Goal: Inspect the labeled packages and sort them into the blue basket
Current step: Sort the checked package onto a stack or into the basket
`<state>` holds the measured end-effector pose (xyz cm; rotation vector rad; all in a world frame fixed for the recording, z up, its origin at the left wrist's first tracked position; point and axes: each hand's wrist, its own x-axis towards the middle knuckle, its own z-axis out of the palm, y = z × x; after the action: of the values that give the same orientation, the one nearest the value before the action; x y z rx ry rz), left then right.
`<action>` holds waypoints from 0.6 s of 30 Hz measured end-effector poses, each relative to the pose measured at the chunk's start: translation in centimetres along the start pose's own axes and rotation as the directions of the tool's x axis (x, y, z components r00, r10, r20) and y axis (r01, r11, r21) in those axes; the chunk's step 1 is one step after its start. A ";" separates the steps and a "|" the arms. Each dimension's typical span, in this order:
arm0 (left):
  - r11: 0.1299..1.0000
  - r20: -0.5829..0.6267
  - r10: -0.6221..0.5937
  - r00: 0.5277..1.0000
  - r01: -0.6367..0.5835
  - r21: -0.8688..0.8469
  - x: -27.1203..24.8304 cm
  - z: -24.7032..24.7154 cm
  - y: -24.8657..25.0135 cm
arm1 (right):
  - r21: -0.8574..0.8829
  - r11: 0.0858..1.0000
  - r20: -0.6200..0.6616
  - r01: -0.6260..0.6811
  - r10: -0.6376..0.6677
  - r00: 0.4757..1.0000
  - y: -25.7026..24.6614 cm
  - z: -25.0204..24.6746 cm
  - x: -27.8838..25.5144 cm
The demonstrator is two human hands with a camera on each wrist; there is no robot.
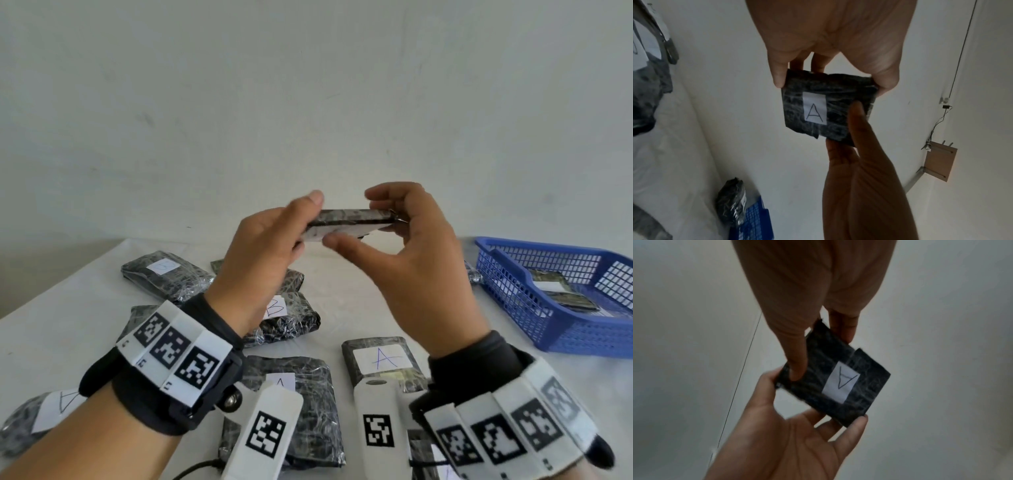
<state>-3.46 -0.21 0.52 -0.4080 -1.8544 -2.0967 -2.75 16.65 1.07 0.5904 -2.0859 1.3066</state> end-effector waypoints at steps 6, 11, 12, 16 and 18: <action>0.999 0.059 0.008 0.998 -0.006 -0.039 -0.6 0.8 0.2 | 0.303 0.940 0.138 -0.157 0.120 0.983 -0.2 0.5 -0.3; 0.994 0.103 0.107 0.989 -0.107 -0.003 -0.7 1.1 0.2 | 0.347 0.926 0.118 -0.148 0.114 0.986 -0.4 0.6 -0.2; 0.994 0.104 0.112 0.988 -0.112 -0.006 -0.7 1.0 0.2 | 0.347 0.923 0.123 -0.164 0.129 0.984 -0.3 0.5 -0.2; 0.994 0.138 0.100 0.985 -0.093 -0.056 -0.7 0.9 0.2 | 0.336 0.924 0.133 -0.183 0.146 0.980 -0.1 0.6 -0.3; 0.994 0.168 0.100 0.981 -0.093 -0.049 -0.8 0.9 0.3 | 0.324 0.924 0.127 -0.201 0.168 0.978 0.0 0.7 -0.3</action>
<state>-2.60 0.72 0.59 -0.6939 -1.8452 -2.0944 -2.71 16.05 0.61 0.6215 -2.0480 1.7981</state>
